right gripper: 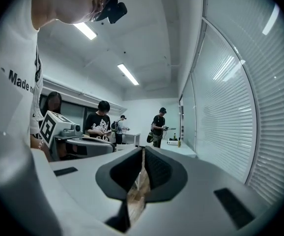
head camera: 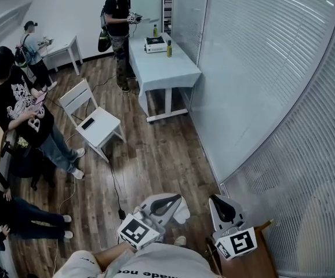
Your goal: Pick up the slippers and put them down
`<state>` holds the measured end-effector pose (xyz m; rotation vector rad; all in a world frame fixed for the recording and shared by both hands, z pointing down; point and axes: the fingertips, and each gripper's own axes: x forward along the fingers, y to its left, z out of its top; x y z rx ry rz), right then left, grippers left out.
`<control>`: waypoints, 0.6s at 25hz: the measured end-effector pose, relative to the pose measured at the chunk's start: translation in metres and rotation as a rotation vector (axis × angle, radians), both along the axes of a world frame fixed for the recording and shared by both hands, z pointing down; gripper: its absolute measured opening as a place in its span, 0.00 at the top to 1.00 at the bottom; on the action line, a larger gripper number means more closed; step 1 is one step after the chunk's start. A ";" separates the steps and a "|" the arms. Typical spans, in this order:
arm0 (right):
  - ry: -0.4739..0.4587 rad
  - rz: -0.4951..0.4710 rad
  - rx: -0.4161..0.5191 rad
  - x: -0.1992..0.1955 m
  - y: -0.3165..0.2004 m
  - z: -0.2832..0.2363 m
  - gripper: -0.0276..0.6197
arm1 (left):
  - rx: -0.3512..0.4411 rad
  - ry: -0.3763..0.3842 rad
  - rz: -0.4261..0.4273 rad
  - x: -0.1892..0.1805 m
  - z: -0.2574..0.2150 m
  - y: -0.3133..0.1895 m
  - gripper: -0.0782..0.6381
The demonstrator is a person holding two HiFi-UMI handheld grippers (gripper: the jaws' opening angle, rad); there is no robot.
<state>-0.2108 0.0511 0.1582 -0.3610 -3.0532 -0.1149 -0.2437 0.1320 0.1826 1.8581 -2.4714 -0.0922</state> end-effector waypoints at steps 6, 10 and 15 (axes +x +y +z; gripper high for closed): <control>-0.010 0.016 0.002 0.006 0.000 -0.007 0.92 | 0.023 -0.017 -0.008 -0.002 -0.009 0.002 0.87; -0.012 0.018 0.014 0.007 0.009 -0.008 0.92 | 0.037 -0.022 0.007 0.002 -0.012 0.009 0.87; -0.013 0.023 0.016 0.007 0.007 -0.009 0.92 | 0.034 -0.009 0.016 0.004 -0.012 0.007 0.87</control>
